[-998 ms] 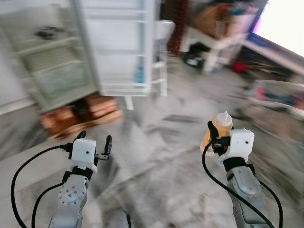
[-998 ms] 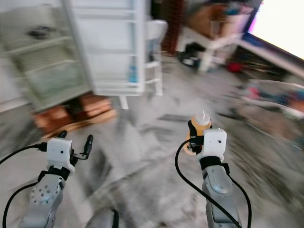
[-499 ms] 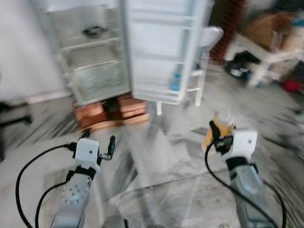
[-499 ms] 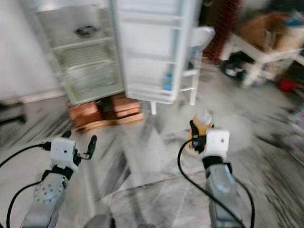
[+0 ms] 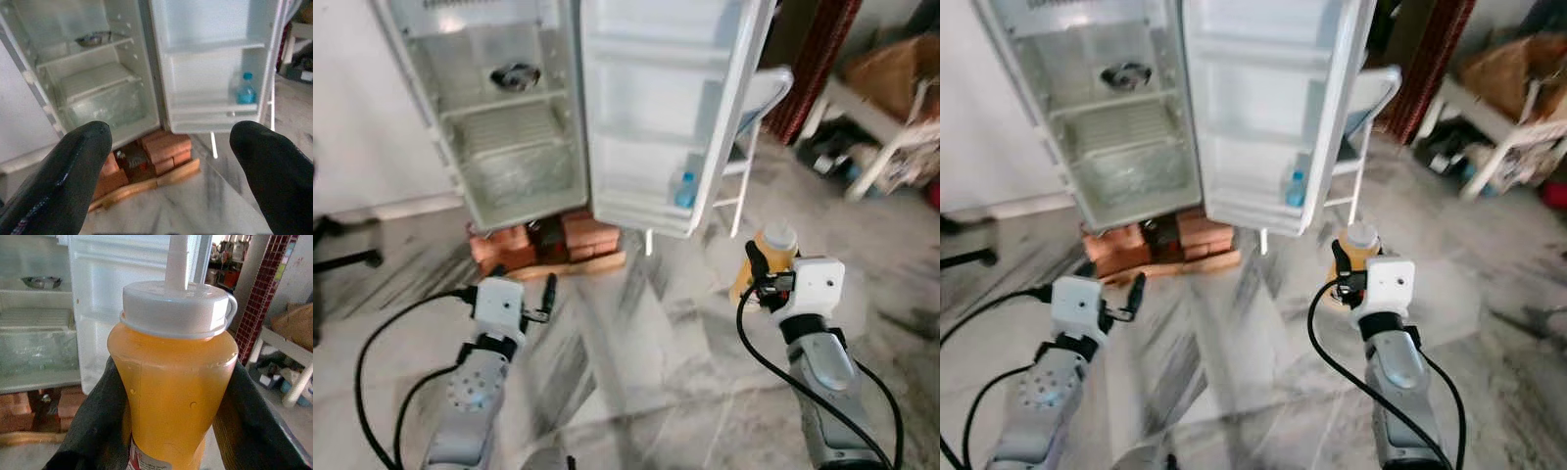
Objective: Restocking fridge
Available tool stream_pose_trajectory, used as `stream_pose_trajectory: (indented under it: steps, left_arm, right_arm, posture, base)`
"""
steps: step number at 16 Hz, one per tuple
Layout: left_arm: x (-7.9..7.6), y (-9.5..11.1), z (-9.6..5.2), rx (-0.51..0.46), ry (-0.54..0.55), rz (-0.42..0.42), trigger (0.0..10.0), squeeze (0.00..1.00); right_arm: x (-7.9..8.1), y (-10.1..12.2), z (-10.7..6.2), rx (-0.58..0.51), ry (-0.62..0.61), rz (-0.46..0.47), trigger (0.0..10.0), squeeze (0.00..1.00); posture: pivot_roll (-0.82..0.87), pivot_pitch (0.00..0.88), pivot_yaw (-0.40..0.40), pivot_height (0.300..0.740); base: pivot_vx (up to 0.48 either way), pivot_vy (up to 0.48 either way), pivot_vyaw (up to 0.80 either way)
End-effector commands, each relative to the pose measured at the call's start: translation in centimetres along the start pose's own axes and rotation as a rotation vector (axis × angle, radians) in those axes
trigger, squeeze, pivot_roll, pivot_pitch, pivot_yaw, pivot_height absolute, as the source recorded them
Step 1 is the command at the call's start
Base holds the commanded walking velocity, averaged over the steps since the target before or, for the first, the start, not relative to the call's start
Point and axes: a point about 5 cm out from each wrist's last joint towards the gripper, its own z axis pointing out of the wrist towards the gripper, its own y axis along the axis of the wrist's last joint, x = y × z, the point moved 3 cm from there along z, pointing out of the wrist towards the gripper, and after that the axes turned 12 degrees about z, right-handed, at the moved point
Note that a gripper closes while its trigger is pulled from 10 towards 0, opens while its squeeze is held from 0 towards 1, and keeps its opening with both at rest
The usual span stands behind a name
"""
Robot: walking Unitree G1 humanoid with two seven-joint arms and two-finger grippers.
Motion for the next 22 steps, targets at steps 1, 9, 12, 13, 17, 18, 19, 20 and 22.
stream_pose_trajectory:
  steps: [1, 9, 12, 13, 17, 18, 19, 20, 22]
  left_arm:
    - [0.48, -0.40, -0.13, 0.016, 0.013, 0.008, 10.0, 0.00]
    - [0.32, -0.39, 0.15, 0.016, 0.008, 0.004, 10.0, 0.00]
    - [0.20, -0.35, 0.21, 0.016, 0.004, 0.002, 10.0, 0.00]
    - [0.18, -0.32, 0.25, 0.014, 0.004, 0.000, 10.0, 0.00]
    - [0.17, -0.31, 0.40, 0.015, 0.004, -0.001, 10.0, 0.00]
    - [0.16, -0.29, 0.45, 0.014, 0.003, 0.000, 10.0, 0.00]
    - [0.06, -0.27, 0.47, 0.013, 0.000, 0.001, 10.0, 0.00]
    - [-0.05, -0.26, 0.50, 0.014, -0.003, 0.000, 10.0, 0.00]
    - [-0.17, -0.26, 0.59, 0.015, -0.008, -0.001, 10.0, 0.00]
  right_arm:
    - [1.16, 0.50, 0.29, -0.024, 0.044, 0.005, 10.0, 0.00]
    - [1.65, 0.37, 0.30, -0.020, 0.078, 0.007, 10.0, 0.00]
    - [1.71, 0.32, 0.33, -0.019, 0.081, 0.014, 10.0, 0.00]
    - [1.69, 0.26, 0.34, -0.016, 0.081, 0.016, 10.0, 0.00]
    - [1.70, 0.20, 0.49, -0.016, 0.081, 0.020, 10.0, 0.00]
    - [1.69, 0.26, 0.55, -0.020, 0.078, 0.021, 10.0, 0.00]
    - [1.65, 0.29, 0.54, -0.022, 0.072, 0.016, 10.0, 0.00]
    - [1.56, 0.30, 0.57, -0.022, 0.065, 0.015, 10.0, 0.00]
    - [1.37, 0.30, 0.66, -0.023, 0.053, 0.013, 10.0, 0.00]
  posture:
    - [0.04, 0.082, -0.048, 0.740]
    - [0.04, 0.084, -0.046, 0.740]
    - [0.04, 0.085, -0.045, 0.740]
    - [0.05, 0.084, -0.044, 0.740]
    - [0.05, 0.079, -0.043, 0.740]
    - [0.05, 0.079, -0.042, 0.740]
    - [0.05, 0.079, -0.042, 0.740]
    - [0.05, 0.078, -0.043, 0.740]
    - [0.04, 0.076, -0.041, 0.740]
  base:
    - [0.424, 0.000, 0.00]
    - [0.429, 0.000, 0.70]
    - [0.431, 0.000, 0.47]
    - [0.431, 0.000, 0.00]
    - [0.432, 0.000, 0.00]
    - [0.435, 0.000, 0.00]
    - [0.431, 0.000, 0.00]
    - [0.307, 0.000, 0.00]
    - [0.313, 0.000, 0.00]
